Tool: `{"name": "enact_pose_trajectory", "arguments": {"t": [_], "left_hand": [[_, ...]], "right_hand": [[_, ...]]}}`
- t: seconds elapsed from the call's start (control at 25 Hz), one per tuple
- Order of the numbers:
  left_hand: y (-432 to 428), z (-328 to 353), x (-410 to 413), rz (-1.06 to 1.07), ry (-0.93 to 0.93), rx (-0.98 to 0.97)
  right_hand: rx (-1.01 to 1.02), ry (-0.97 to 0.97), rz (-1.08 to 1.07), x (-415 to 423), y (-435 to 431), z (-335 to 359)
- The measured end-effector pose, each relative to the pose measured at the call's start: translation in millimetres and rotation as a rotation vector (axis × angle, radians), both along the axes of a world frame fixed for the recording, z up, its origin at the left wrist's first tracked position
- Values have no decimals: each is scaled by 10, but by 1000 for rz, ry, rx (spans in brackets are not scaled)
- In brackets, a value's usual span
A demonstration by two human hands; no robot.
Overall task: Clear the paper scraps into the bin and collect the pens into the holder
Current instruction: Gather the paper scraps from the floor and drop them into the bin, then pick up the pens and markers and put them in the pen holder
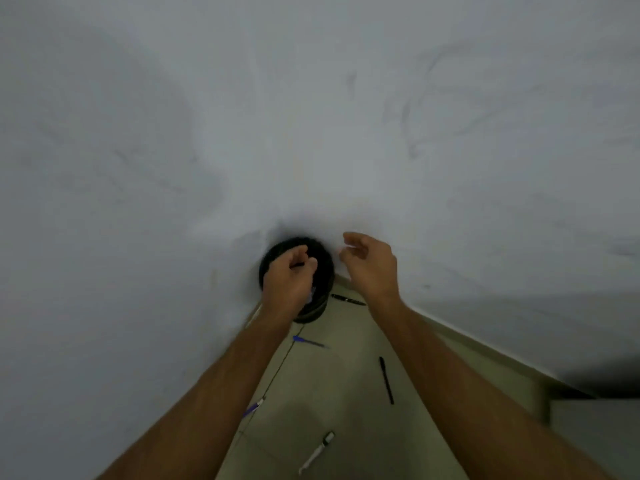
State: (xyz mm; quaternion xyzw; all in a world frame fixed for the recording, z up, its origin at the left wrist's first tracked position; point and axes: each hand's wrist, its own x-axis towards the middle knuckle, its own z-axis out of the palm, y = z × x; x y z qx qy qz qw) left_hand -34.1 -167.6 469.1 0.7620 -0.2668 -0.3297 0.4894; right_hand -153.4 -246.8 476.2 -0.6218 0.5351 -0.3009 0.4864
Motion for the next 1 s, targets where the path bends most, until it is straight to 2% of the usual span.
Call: {"name": "enact_pose_trajectory", "arguments": {"t": [0.12, 0.24, 0.44, 0.56, 0.6, 0.68, 0.76, 0.84, 0.92, 1.0], "left_hand": [[61, 1276, -808, -214, 49, -24], [7, 2100, -1693, -431, 37, -87], [-242, 2851, -3297, -791, 21, -150], [-271, 3105, -4149, -980, 23, -179], [-257, 3164, -4347, -1036, 11, -177], [-188, 3268, -4697, -1108, 3, -176], [-127, 3323, -4942, -1142, -2, -171], [-102, 3324, -5059, -1158, -9, -163], [-104, 3295, -5065, -1160, -18, -148], [-130, 3272, -4984, -1162, -29, -151]], "right_hand": [[-9, -81, -149, -885, 363, 1382], [-109, -21, -293, -1903, 621, 2277], [-282, 105, -729, -3873, 1022, 3074], [-409, 290, -1044, -5014, 1436, 3256], [-384, 362, -1137, -5310, 1545, 3246], [-186, 500, -1234, -5806, 1717, 3161], [72, 583, -1174, -6142, 1803, 2993], [245, 616, -1066, -6362, 1804, 2822], [317, 594, -992, -6517, 1769, 2692], [290, 568, -984, -6594, 1719, 2618]]}}
